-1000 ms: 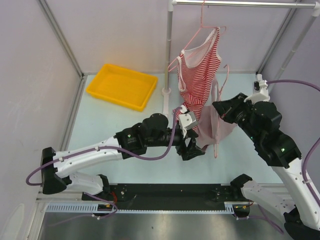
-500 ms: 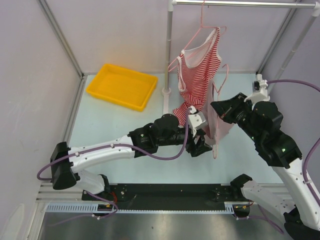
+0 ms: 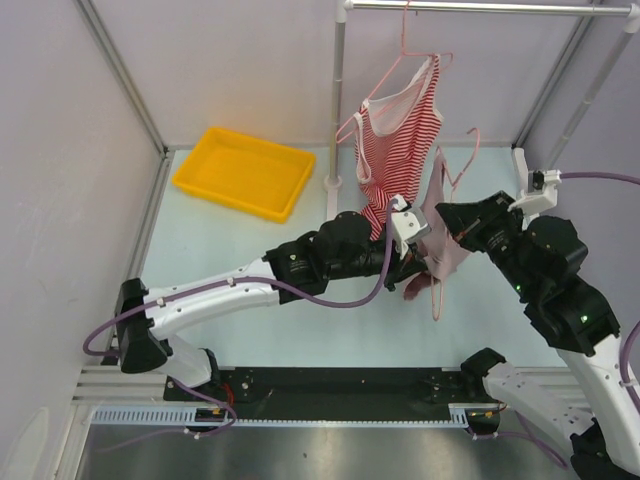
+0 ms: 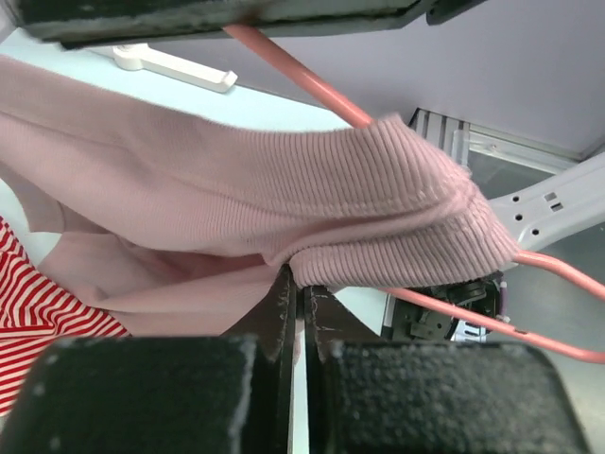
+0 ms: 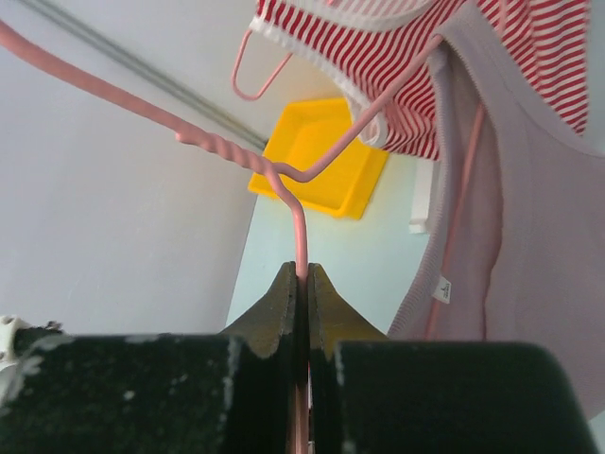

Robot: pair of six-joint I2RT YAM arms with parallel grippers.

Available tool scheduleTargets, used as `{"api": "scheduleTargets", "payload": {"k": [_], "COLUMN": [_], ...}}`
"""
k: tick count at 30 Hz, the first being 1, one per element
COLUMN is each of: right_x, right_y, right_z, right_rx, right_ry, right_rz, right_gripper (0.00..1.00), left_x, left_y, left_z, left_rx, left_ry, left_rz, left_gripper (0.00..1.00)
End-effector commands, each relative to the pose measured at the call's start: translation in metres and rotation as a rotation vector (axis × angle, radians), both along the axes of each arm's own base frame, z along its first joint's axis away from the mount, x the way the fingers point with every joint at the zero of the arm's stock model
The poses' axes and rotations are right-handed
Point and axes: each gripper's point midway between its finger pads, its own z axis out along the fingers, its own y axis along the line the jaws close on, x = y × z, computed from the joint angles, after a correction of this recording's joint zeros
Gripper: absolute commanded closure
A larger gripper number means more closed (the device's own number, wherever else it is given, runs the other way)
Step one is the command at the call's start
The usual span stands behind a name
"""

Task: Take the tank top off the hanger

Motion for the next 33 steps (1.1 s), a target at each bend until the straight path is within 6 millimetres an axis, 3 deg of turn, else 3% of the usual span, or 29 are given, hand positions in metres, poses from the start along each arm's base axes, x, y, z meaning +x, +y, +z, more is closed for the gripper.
{"api": "scheduleTargets", "payload": {"k": [1, 5, 7, 12, 19, 27, 33], "right_x": [0.018, 0.05, 0.066, 0.083, 0.077, 0.048, 0.025], "right_y": [-0.027, -0.046, -0.048, -0.062, -0.079, -0.099, -0.091], "right_z": [0.002, -0.019, -0.026, -0.02, 0.001, 0.013, 0.012], "right_rx": [-0.008, -0.066, -0.112, -0.126, -0.092, -0.073, -0.06], "right_ry": [-0.038, -0.047, -0.037, -0.062, -0.095, -0.1, -0.07], "right_rz": [-0.182, -0.367, -0.417, -0.544, -0.599, -0.599, -0.481], "right_gripper": [1.0, 1.0, 1.0, 1.0, 1.0, 1.0, 1.0], "left_x": [-0.013, -0.034, -0.037, -0.041, -0.039, -0.036, -0.025], "left_y": [0.008, 0.013, 0.02, 0.032, 0.047, 0.063, 0.072], "left_z": [0.052, 0.066, 0.063, 0.041, 0.016, 0.004, -0.006], "left_rx": [-0.094, -0.144, -0.146, -0.127, -0.094, -0.081, -0.067], "left_ry": [-0.026, 0.028, 0.04, 0.077, 0.107, 0.121, 0.127], "left_rz": [-0.044, -0.125, -0.128, -0.107, -0.055, 0.001, 0.077], "left_gripper": [1.0, 1.0, 1.0, 1.0, 1.0, 1.0, 1.0]}}
